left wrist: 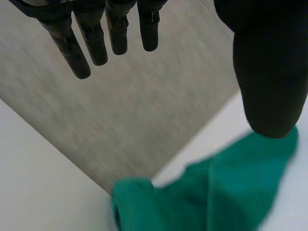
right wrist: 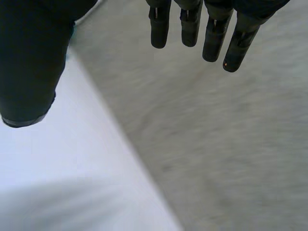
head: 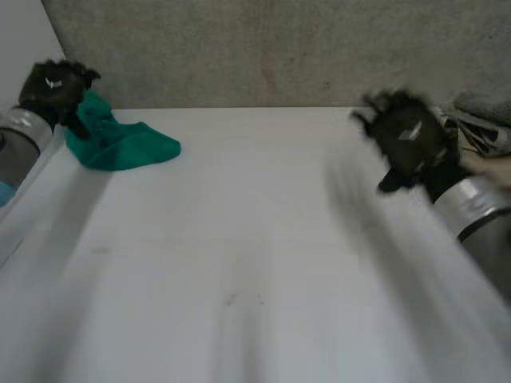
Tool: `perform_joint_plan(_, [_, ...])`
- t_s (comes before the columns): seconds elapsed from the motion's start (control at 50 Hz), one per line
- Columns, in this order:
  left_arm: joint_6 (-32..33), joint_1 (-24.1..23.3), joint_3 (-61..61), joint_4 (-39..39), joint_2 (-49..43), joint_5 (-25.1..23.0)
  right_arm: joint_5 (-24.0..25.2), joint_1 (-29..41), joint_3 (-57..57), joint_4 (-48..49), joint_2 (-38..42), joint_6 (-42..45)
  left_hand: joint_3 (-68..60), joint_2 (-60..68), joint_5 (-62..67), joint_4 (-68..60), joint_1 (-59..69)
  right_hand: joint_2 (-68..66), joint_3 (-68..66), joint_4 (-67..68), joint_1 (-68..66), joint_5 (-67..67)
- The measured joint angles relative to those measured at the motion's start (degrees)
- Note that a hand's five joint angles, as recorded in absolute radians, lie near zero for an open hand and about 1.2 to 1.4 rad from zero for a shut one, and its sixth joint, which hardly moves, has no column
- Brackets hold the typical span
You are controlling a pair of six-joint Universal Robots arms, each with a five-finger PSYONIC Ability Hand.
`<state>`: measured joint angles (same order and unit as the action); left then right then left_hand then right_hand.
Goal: Fold the laundry.
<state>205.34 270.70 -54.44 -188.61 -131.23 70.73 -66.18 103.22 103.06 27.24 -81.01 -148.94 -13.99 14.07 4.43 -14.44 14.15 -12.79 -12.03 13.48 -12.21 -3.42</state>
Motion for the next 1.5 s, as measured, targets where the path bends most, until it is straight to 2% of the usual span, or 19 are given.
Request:
perform_joint_plan(0.1, [4.1,2.5,11.5,4.9,-12.2,-4.0,-5.0,5.3,3.1,-2.8,4.8,5.9,0.0,0.1,0.1,0.0,0.0,0.0,0.0,0.0,0.0,0.1])
perform_joint_plan(0.16, [5.1,2.9,15.0,6.2,-15.5,-4.5,-6.4,6.0,3.6,-3.1,5.7,6.6,0.0,0.1,0.1,0.0,0.0,0.0,0.0,0.0,0.0,0.1])
perform_joint_plan(0.2, [6.3,3.3,22.0,8.2,-21.9,-5.1,-8.4,6.7,4.8,-3.0,6.9,7.1,0.0,0.1,0.1,0.0,0.0,0.0,0.0,0.0,0.0,0.1])
perform_joint_plan(0.32, [6.8,3.5,30.7,9.8,-29.6,-5.5,-9.7,6.4,7.0,-1.7,7.4,6.9,-0.5,0.6,0.4,-0.3,0.4,0.0,0.0,0.0,0.0,0.1])
perform_joint_plan(0.44, [6.8,3.8,38.2,10.0,-36.0,-5.8,-9.5,6.0,8.6,0.3,7.2,6.5,-9.0,9.0,8.9,-8.8,9.5,0.0,0.0,0.0,0.0,0.1])
perform_joint_plan(0.48, [6.7,3.9,39.2,9.8,-36.9,-6.1,-9.5,5.9,8.7,0.5,7.2,6.5,-13.2,13.2,13.0,-12.9,13.8,0.0,0.0,0.0,0.0,0.1])
perform_joint_plan(0.56, [6.7,3.9,40.6,8.8,-38.5,-6.8,-9.4,5.9,8.5,0.5,7.2,6.5,-13.7,13.7,13.3,-13.3,14.1,0.0,0.0,0.0,0.0,0.0])
perform_joint_plan(0.6, [6.7,4.0,40.9,7.7,-39.0,-7.0,-9.4,5.9,8.4,0.5,7.2,6.5,-21.3,21.3,20.7,-21.0,21.9,0.0,0.0,0.0,0.0,0.1])
perform_joint_plan(0.72, [6.7,4.0,41.1,4.9,-39.8,-7.2,-9.5,5.9,8.3,0.4,7.2,6.5,-24.1,24.1,23.3,-23.7,24.3,0.0,0.0,0.0,0.0,0.1])
perform_joint_plan(0.8, [6.7,4.0,41.2,3.0,-40.0,-7.2,-9.5,5.9,8.3,0.4,7.2,6.6,-30.3,30.3,29.4,-29.8,30.4,0.0,0.0,0.0,0.0,0.1])
perform_joint_plan(0.98, [7.1,4.0,41.5,1.3,-40.9,-7.4,-9.7,6.0,8.4,0.3,7.3,6.6,-31.4,31.4,30.6,-31.0,31.0,0.0,0.0,0.0,0.0,0.1])
perform_joint_plan(1.32, [13.8,4.1,42.4,0.4,-42.7,-8.6,-9.8,6.0,8.5,0.4,7.7,7.0,-33.6,33.6,32.8,-33.3,33.2,0.0,0.0,0.0,0.0,0.1])
perform_joint_plan(1.4, [15.5,4.1,42.6,0.2,-43.1,-8.7,-9.8,6.0,8.5,0.4,7.8,7.1,-38.5,38.5,37.7,-38.2,38.3,0.0,0.0,0.0,0.0,0.1])
perform_joint_plan(1.42, [16.0,4.1,42.7,0.0,-43.2,-8.8,-9.8,6.0,8.5,0.4,7.8,7.2,-46.0,46.7,45.3,-45.9,46.5,0.0,0.0,0.0,0.0,0.1])
perform_joint_plan(1.5, [17.3,4.1,42.6,-1.3,-43.4,-9.0,-9.8,6.0,8.4,0.4,7.8,7.2,-53.9,54.1,51.7,-53.8,50.4,0.0,0.0,0.0,0.0,0.1])
